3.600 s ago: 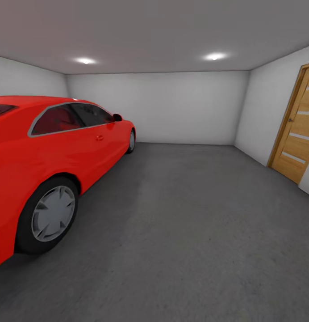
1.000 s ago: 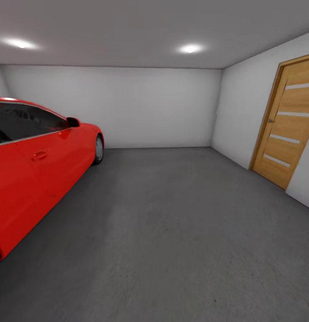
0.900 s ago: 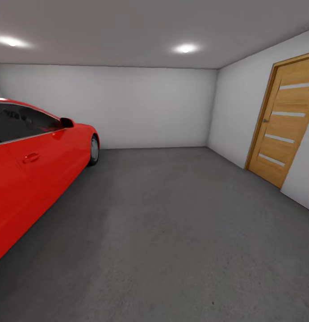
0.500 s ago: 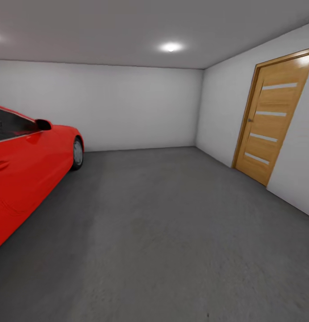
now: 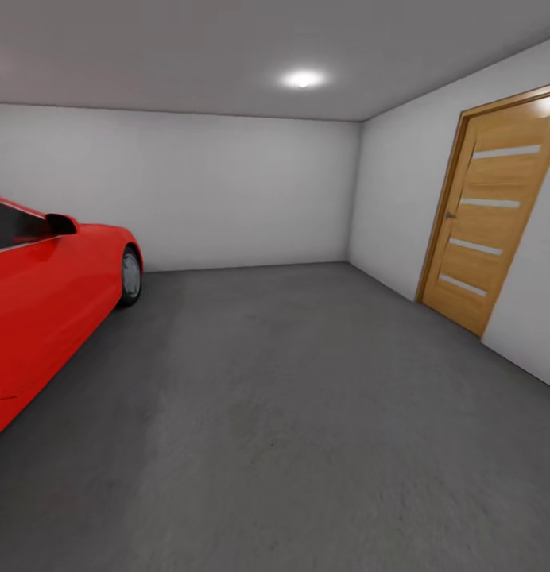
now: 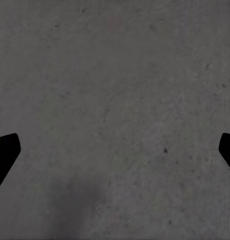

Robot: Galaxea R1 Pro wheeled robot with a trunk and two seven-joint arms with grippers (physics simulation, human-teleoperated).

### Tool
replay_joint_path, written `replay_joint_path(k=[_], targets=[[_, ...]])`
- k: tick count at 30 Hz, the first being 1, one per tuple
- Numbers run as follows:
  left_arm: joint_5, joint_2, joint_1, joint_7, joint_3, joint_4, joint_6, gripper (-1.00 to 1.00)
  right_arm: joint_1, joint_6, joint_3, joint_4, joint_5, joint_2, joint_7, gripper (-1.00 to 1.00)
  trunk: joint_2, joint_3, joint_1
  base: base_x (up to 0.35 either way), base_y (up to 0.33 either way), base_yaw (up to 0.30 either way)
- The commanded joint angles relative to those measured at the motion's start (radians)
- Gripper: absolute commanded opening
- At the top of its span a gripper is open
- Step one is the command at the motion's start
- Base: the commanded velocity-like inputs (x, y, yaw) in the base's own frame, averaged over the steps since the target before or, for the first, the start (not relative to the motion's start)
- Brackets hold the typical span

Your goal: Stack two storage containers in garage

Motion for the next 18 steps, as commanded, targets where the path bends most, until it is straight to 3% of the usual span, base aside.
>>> replay_joint_path(k=[1,18], targets=[[0.004,0.000,0.000,-0.006,0.002,-0.001,-0.001,1.00,-0.001,-0.002,-0.005,0.001,0.000,0.001,0.008,1.00,0.000,-0.001,0.001,0.345,0.000,-0.001],[0.004,0.000,0.000,-0.006,0.002,-0.001,-0.001,1.00,-0.001,-0.002,-0.005,0.001,0.000,0.001,0.008,1.00,0.000,-0.001,0.001,0.345,0.000,0.000]])
